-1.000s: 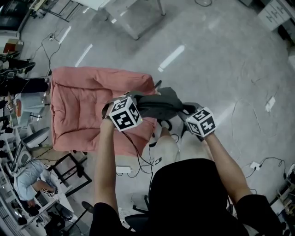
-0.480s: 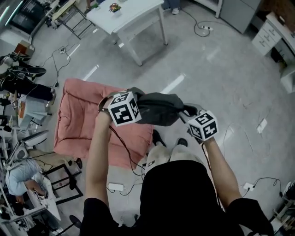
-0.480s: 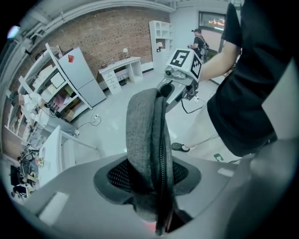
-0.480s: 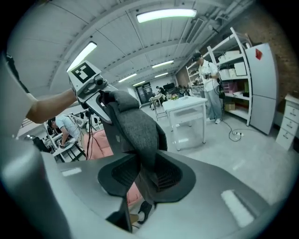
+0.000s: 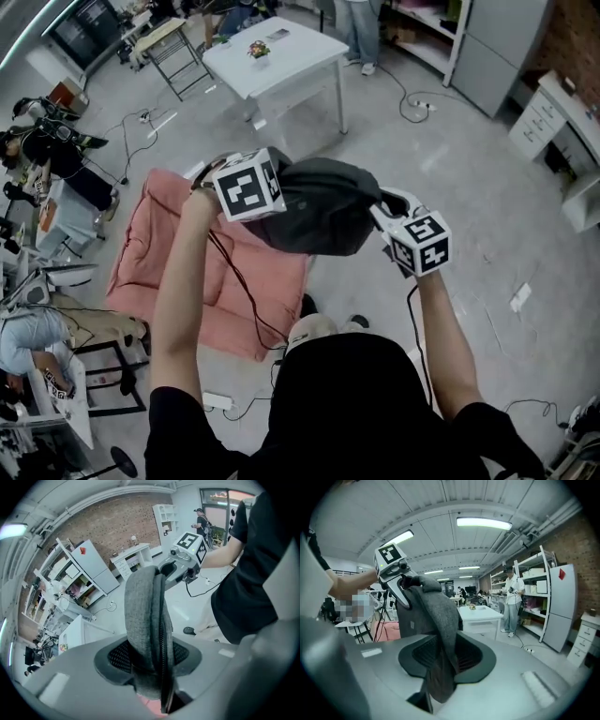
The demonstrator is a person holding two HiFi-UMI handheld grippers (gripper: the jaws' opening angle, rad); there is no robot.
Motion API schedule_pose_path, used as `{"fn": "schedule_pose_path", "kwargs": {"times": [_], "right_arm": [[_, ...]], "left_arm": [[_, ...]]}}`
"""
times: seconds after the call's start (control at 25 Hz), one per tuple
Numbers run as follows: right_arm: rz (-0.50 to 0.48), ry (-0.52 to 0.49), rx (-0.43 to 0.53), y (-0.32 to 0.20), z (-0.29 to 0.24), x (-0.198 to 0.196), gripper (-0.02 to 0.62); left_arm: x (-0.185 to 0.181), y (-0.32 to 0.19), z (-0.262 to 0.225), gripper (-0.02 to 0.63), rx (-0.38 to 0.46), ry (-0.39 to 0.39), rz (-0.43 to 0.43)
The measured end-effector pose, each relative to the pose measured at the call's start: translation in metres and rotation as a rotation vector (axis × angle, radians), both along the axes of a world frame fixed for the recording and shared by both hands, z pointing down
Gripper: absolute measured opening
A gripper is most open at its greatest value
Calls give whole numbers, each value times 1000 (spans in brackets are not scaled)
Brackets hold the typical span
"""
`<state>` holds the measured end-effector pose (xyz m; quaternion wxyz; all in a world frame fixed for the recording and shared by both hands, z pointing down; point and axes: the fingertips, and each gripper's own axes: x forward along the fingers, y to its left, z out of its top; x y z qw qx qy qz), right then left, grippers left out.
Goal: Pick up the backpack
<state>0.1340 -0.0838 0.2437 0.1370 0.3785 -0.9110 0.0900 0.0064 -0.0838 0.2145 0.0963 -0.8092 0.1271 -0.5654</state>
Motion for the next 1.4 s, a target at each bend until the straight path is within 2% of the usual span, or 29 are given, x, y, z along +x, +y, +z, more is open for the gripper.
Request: {"fn": "schedule_pose_path", "kwargs": {"times": [0.16, 0.44, 0.76, 1.04, 1.4], "right_arm": [[17, 4, 73, -15, -41, 5, 95], [13, 26, 181, -26, -102, -4, 94], [32, 31, 274, -54, -151, 0, 91], [44, 28, 305, -73, -182, -1, 89], [61, 43, 320, -87, -193, -1, 86]], "left_arm": [[4, -13, -38, 161, 47, -7, -2], [-10, -31, -94, 163, 110, -23, 8], [-9, -63, -145, 164, 173, -38, -32], [-9, -82, -178, 166, 208, -72, -32], [-10, -100, -186, 167, 220, -91, -57]]}}
